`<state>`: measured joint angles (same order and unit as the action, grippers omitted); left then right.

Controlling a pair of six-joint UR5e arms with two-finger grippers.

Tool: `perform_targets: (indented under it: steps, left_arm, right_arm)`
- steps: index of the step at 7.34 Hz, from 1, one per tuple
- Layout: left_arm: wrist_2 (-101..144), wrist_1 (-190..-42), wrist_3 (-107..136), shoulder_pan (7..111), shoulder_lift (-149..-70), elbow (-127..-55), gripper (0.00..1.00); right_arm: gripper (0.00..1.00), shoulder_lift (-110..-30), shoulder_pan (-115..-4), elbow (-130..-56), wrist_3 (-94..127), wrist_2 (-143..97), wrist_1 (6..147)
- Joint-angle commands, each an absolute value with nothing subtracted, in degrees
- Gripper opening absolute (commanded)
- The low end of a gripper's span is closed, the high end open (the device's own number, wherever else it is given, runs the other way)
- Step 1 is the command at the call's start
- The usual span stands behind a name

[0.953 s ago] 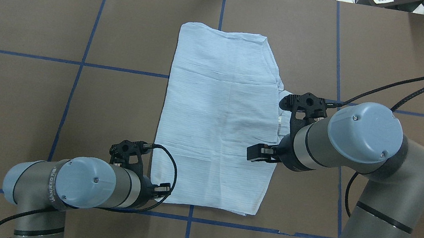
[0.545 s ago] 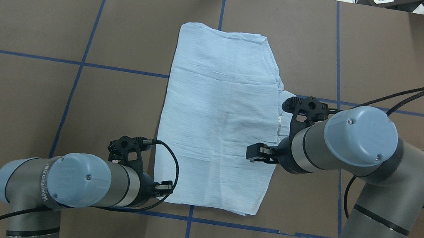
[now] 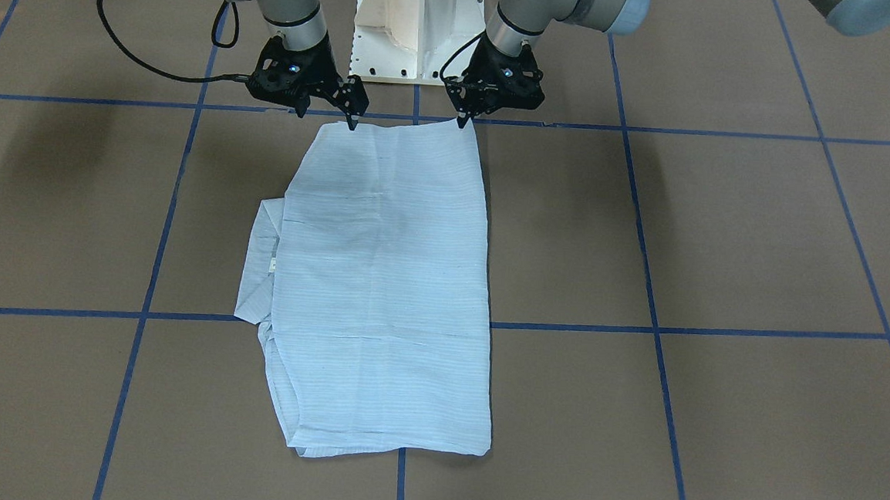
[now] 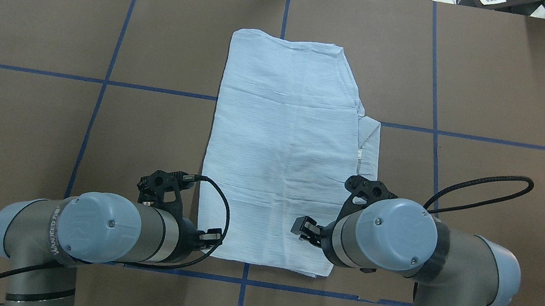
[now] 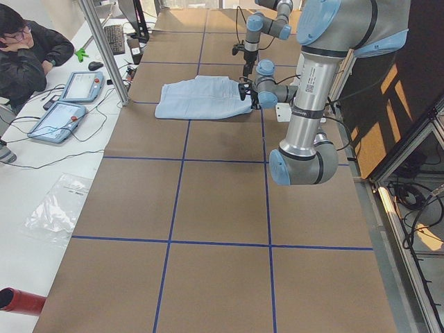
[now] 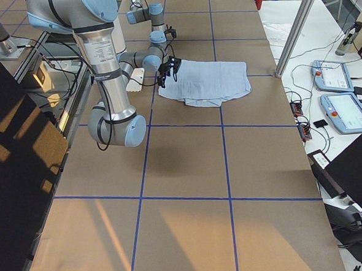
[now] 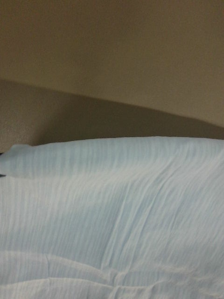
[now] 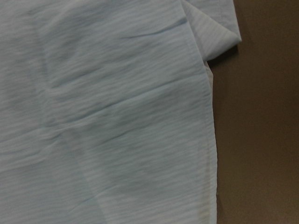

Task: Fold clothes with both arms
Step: 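Position both grippers at the shirt's near corners and close them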

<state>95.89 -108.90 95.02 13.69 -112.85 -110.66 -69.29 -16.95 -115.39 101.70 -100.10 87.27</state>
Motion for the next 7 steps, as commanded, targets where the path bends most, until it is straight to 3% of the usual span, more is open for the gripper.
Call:
perform_targets:
  steps: [1, 7]
  left_arm:
    - [95.9, -108.9, 95.0, 13.7, -112.9, -110.6, 0.0]
    - [95.8, -109.0, 95.0, 13.7, -112.9, -110.6, 0.0]
  right_arm:
    - [1.0, -69.3, -13.4, -112.6, 109.7, -97.1, 85.6]
    - [1.0, -66.8, -11.3, -106.5, 109.7, -94.9, 85.4]
